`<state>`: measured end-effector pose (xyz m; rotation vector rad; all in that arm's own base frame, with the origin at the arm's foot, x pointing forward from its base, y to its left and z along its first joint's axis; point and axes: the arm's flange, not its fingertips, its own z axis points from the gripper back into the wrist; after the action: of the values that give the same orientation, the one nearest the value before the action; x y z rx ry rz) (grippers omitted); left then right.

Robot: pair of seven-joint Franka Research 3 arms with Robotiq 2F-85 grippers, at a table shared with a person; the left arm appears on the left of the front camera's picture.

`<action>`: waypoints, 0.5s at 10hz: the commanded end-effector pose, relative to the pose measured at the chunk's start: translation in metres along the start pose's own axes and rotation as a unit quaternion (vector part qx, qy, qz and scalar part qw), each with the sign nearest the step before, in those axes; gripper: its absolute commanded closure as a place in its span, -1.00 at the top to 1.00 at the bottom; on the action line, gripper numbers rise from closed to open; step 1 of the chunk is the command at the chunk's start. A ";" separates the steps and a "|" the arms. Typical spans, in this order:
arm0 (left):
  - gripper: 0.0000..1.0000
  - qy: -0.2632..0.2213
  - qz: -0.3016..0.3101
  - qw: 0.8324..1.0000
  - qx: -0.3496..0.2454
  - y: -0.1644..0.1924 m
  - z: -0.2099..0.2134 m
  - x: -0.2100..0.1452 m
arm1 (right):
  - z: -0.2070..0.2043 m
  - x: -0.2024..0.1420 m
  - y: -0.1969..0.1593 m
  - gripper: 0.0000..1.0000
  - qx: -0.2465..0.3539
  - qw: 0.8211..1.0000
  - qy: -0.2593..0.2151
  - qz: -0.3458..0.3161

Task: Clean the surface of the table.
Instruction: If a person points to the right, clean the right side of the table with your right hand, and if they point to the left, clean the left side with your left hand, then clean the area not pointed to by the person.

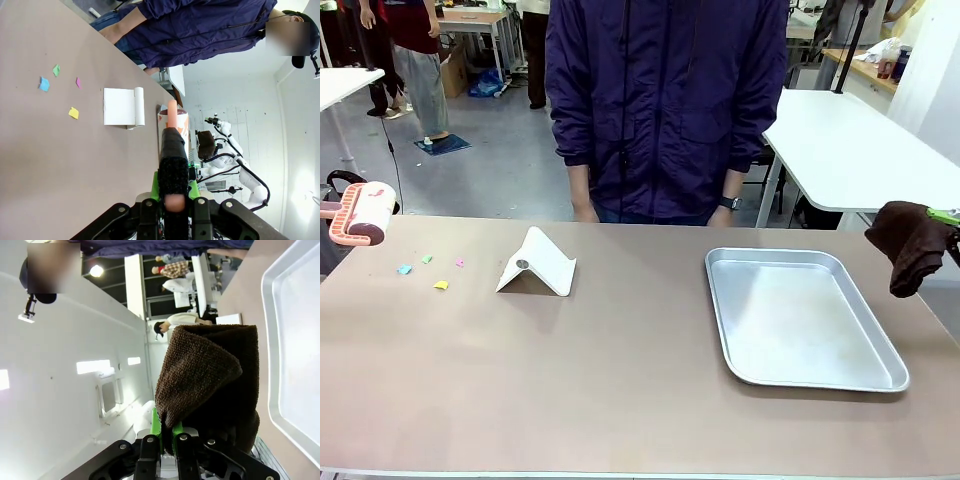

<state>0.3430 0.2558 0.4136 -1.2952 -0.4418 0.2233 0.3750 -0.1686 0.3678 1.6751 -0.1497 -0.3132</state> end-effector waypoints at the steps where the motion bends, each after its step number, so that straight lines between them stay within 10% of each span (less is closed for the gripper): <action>1: -1.00 0.004 -0.003 1.000 -0.005 -0.004 0.002 -0.001 | -0.003 -0.006 0.005 -0.81 0.002 1.000 0.002 0.005; 5: -1.00 0.004 -0.003 1.000 -0.005 -0.004 0.002 -0.001 | -0.003 -0.006 0.005 -0.81 0.002 1.000 0.002 0.005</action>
<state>0.3430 0.2558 0.4136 -1.2952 -0.4418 0.2233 0.3748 -0.1684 0.3675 1.6756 -0.1491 -0.3138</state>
